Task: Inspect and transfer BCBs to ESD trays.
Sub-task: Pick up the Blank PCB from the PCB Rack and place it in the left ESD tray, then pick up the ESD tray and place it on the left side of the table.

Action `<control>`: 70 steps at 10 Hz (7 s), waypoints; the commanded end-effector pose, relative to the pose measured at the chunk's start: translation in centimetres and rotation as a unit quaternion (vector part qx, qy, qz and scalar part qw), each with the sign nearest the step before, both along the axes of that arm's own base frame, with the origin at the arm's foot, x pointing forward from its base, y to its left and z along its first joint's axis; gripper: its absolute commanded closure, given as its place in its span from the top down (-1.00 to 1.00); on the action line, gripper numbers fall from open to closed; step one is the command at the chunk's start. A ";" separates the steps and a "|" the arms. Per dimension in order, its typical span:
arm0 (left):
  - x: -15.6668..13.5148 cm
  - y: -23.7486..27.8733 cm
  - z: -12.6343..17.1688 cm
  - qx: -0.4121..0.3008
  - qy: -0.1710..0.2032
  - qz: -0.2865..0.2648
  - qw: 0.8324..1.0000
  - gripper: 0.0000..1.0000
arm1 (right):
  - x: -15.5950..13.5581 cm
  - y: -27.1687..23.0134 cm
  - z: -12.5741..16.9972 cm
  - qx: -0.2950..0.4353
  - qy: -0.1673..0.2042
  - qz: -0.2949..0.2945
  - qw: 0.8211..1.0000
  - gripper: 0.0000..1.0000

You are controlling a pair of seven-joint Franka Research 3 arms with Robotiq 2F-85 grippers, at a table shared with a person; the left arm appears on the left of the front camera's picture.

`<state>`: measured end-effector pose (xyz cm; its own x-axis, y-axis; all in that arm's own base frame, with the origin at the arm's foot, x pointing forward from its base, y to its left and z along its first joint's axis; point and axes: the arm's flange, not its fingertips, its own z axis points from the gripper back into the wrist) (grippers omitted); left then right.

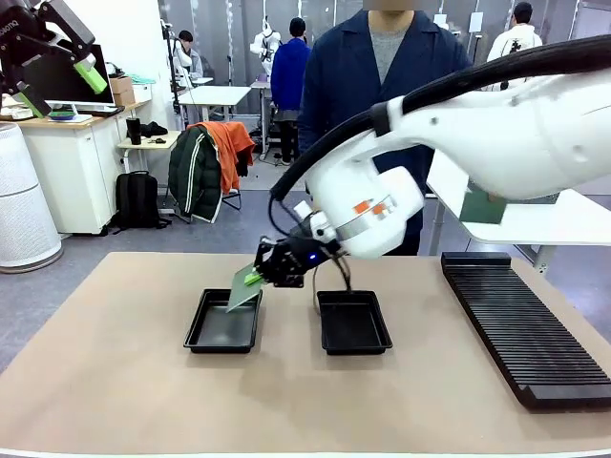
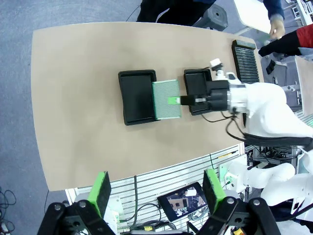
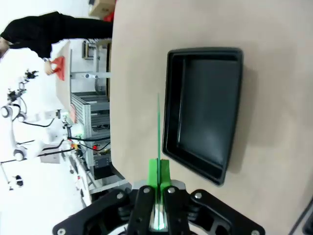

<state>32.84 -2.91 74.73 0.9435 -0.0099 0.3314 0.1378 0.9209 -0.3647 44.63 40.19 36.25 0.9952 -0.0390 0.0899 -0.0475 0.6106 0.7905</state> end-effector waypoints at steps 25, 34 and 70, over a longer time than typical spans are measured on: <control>0.0 0.0 -0.1 0.002 0.000 0.002 1.000 1.00 | 2.9 7.9 -7.3 -0.111 0.009 -0.047 0.993 -0.60; 0.0 0.0 -0.1 0.002 0.000 0.002 1.000 1.00 | 1.2 10.0 -0.4 -0.297 -0.057 -0.056 0.951 0.42; 3.0 -6.0 -14.3 0.078 0.056 -0.019 0.995 1.00 | -3.8 -2.2 14.9 -0.214 0.049 -0.079 0.972 0.99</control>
<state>36.29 -7.81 62.18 0.9746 -0.0862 0.2067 0.1403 0.9543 -0.2639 41.66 40.24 52.39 0.9833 -0.1747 0.0512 0.1398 0.9046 0.4027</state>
